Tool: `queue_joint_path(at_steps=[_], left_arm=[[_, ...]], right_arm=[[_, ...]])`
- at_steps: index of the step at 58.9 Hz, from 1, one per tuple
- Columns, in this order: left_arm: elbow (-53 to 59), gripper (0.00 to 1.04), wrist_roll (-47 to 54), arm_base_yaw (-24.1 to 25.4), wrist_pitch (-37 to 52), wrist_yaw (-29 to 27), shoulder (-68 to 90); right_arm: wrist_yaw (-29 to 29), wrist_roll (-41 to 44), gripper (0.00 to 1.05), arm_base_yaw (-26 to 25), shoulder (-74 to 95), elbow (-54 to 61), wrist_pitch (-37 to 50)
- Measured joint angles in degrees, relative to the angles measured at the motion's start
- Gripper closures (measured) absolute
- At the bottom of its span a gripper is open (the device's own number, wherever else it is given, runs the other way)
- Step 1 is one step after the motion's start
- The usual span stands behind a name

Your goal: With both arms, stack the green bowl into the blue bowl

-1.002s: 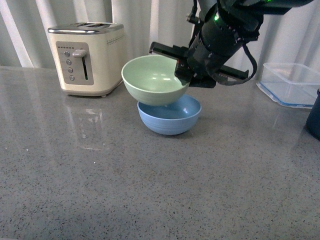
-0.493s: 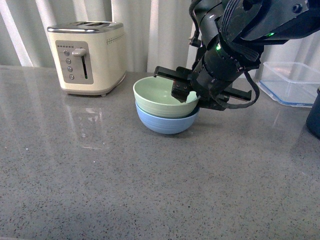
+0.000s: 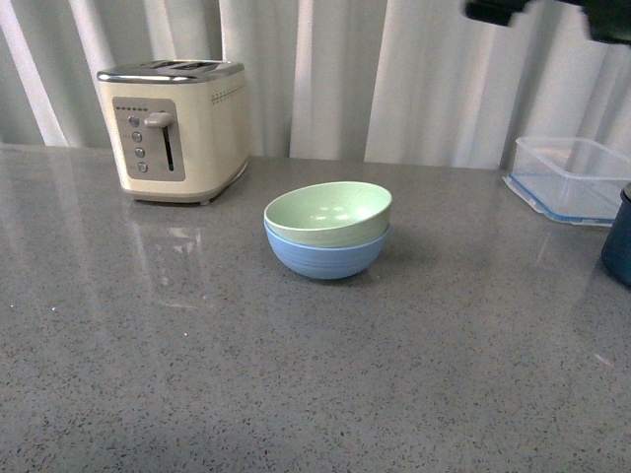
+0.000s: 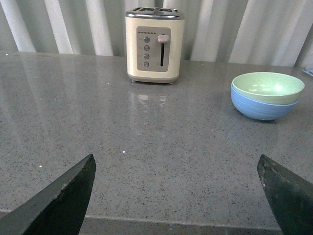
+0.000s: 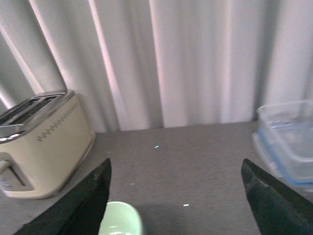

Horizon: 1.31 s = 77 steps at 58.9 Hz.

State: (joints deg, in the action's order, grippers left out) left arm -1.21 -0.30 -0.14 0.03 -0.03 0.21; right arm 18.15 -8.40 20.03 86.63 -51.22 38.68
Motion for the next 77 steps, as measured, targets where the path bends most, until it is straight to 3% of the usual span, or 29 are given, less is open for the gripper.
queue_joint_path(at_steps=[7, 13, 20, 48, 52, 58, 77], left_arm=[[0.0, 0.07, 0.0, 0.0, 0.0, 0.0, 0.0], [0.0, 0.07, 0.0, 0.0, 0.0, 0.0, 0.0], [0.0, 0.07, 0.0, 0.0, 0.0, 0.0, 0.0], [0.0, 0.07, 0.0, 0.0, 0.0, 0.0, 0.0], [0.0, 0.07, 0.0, 0.0, 0.0, 0.0, 0.0], [0.0, 0.07, 0.0, 0.0, 0.0, 0.0, 0.0], [0.0, 0.07, 0.0, 0.0, 0.0, 0.0, 0.0]], right_arm=[[-2.8, 6.6, 0.61, -4.4, -7.4, 16.8, 6.2], [-4.5, 7.5, 0.76, -6.4, -10.5, 22.6, 7.6], [-7.8, 8.2, 1.04, -9.3, -17.7, 30.5, 9.3], [-13.3, 8.2, 1.04, -15.1, -34.2, 43.8, 5.7], [-17.2, 8.3, 1.04, -17.7, -37.1, 45.2, 4.0], [-17.7, 8.2, 1.04, -19.7, -40.7, 46.5, 1.9], [-18.0, 8.2, 1.04, -19.9, -48.3, 50.9, -1.8]])
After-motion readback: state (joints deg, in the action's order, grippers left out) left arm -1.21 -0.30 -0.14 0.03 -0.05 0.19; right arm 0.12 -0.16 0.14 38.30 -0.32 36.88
